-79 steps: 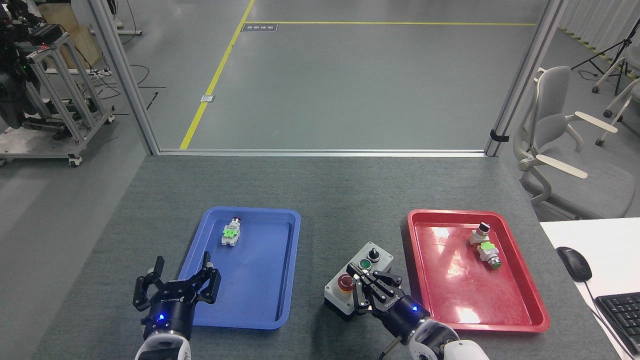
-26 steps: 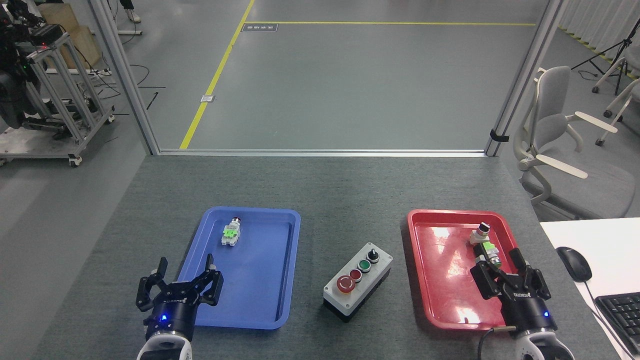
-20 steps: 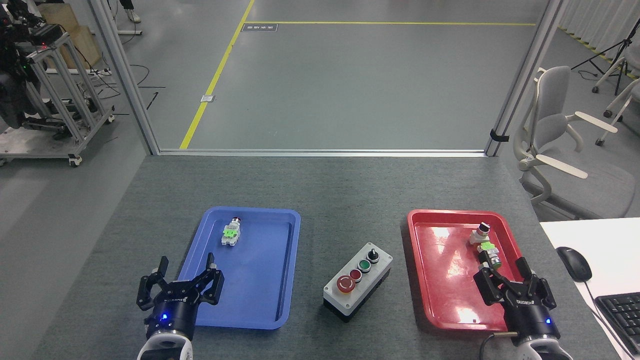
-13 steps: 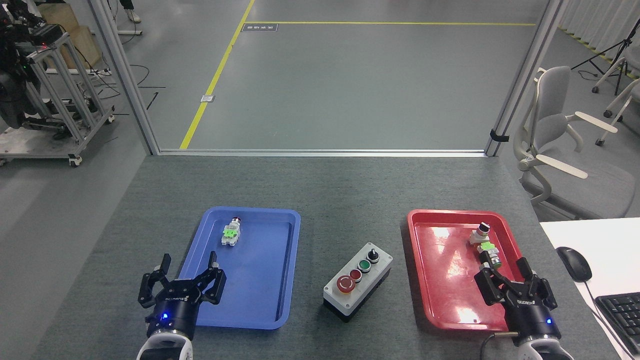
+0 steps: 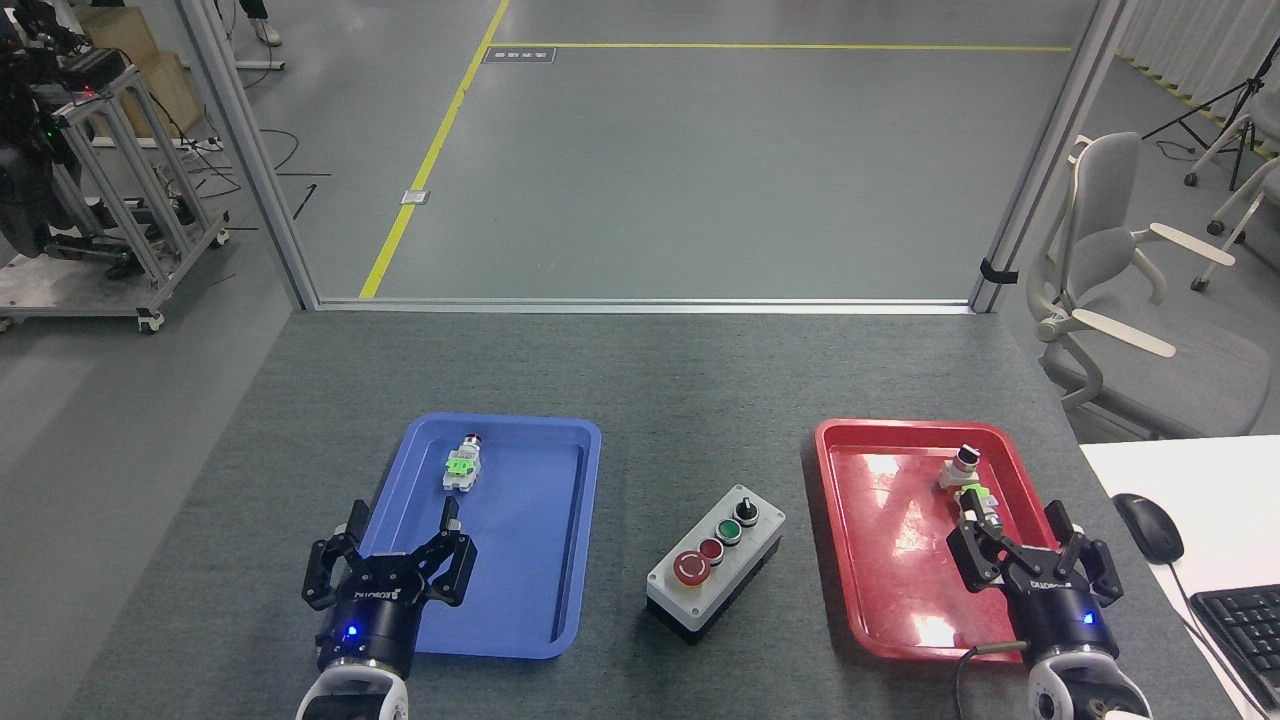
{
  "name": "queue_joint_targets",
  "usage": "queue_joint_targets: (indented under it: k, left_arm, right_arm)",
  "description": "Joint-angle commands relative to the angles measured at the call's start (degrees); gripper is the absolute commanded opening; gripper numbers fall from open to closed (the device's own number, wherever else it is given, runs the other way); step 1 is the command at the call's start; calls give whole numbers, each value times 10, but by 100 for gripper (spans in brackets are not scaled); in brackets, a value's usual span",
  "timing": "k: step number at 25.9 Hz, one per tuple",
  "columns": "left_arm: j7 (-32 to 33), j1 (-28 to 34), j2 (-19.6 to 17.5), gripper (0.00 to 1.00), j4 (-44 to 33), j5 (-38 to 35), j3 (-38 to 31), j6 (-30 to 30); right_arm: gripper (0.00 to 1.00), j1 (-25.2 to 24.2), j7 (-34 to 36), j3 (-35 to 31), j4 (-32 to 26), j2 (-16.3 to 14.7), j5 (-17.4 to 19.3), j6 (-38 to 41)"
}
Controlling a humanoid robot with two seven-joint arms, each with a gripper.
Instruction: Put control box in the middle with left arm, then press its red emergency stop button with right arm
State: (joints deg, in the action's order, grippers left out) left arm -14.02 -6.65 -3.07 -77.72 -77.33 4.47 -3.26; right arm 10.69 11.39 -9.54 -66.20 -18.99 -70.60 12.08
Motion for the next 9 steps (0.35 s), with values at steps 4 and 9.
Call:
queue_joint_targets:
  k: [4, 9]
  left_arm:
    - [4, 0, 12, 99, -1, 2, -2, 0]
    - [7, 0, 15, 99, 2, 18, -5, -6]
  right_arm:
    - [100, 12, -3, 3, -9, -2, -16, 12]
    - [100, 14, -5, 3, -9, -2, -15, 13]
